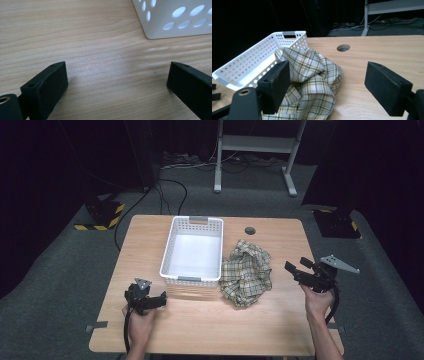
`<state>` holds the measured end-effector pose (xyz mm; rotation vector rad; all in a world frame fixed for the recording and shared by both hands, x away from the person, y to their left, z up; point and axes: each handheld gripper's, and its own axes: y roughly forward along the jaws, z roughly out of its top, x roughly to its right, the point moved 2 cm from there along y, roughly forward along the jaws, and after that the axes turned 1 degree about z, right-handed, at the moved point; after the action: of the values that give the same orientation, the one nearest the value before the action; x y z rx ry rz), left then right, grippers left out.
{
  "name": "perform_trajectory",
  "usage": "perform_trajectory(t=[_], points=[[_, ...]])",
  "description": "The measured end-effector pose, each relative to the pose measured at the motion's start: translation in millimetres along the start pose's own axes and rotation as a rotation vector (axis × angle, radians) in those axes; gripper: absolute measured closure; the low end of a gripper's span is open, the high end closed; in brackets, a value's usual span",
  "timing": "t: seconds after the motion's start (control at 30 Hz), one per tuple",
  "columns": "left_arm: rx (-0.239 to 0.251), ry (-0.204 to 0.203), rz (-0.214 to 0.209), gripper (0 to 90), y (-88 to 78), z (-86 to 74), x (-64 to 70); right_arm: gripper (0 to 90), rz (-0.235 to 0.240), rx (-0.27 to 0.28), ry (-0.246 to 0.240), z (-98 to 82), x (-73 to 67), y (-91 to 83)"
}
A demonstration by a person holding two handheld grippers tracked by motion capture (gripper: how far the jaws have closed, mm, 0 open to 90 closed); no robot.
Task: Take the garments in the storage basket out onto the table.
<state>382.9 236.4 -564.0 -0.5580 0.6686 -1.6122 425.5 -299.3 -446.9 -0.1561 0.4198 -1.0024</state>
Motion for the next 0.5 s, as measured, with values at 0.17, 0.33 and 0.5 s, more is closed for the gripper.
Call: perform_trajectory(t=[0.17,0.33,0.5], points=[[0.000,0.000,0.000,3.5,0.0,0.0,0.0,20.8,-0.013,-0.007,-0.003,-6.6,2.2,-1.2],[0.000,0.000,0.000,3.5,0.0,0.0,0.0,21.0,-0.028,-0.013,-0.003,-12.0,4.8,-2.3],[0.000,0.000,0.000,3.5,0.0,0.0,0.0,21.3,-0.045,-0.024,-0.011,-17.7,5.8,-2.3]])
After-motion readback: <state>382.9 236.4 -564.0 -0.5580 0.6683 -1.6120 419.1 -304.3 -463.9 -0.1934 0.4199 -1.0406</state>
